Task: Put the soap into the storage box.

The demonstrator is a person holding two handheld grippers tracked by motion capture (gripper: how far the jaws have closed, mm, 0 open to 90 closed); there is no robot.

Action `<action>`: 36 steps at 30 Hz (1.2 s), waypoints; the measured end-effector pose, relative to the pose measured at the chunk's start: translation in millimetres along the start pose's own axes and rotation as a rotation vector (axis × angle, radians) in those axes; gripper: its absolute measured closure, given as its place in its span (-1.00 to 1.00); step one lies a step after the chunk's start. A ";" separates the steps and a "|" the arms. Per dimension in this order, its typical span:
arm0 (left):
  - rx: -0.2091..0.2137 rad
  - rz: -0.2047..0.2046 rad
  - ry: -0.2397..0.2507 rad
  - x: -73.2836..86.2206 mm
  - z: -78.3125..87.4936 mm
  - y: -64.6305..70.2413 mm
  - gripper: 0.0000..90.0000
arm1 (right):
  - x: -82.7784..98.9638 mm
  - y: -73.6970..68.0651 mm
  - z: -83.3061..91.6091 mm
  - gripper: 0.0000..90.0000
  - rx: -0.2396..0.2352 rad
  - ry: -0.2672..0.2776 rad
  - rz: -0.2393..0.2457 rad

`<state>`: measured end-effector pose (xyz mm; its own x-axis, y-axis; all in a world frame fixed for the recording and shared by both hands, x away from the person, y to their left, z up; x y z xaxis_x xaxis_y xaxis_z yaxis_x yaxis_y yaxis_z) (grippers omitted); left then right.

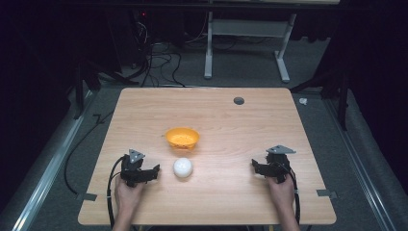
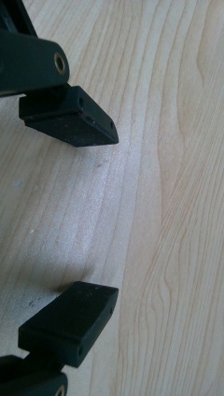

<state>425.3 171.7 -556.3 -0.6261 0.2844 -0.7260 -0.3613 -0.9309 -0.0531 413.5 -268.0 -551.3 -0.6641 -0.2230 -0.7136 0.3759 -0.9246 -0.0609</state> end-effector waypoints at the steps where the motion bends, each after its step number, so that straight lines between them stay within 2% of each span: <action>1: 0.000 -0.002 -0.002 0.1 0.2 0.1 -0.68 | 0.0 0.0 0.0 -0.49 0.000 0.000 0.000; 9: 0.014 -0.012 -0.014 1.5 3.2 2.0 -0.69 | 0.0 0.2 0.0 -0.49 0.000 -0.001 0.001; 19: 0.049 -0.003 0.009 2.5 12.3 6.3 -0.69 | 0.0 0.2 0.0 -0.49 0.000 -0.001 0.002; 23: 0.071 -0.029 0.007 2.3 16.1 11.2 -0.69 | 0.0 0.1 0.0 -0.49 0.000 -0.001 0.002; 28: 0.102 -0.034 0.016 1.1 23.1 16.9 -0.70 | 0.0 0.3 0.0 -0.49 0.000 0.000 0.004; 36: 0.139 -0.066 0.020 -4.1 30.4 30.0 -0.71 | 0.0 0.3 0.0 -0.49 0.000 0.000 0.005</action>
<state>396.0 149.6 -534.1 -0.5842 0.3382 -0.7377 -0.4946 -0.8691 -0.0067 413.6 -268.3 -551.4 -0.6619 -0.2279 -0.7141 0.3797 -0.9233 -0.0573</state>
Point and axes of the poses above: each handheld gripper's, and its own axes: z roughly backward along the jaws, x roughly out of its underside, y roughly to its right, the point moved 7 cm from there along -z, roughly forward along the jaws, and after that the axes turned 6 degrees about -x, right-handed, at the moved point
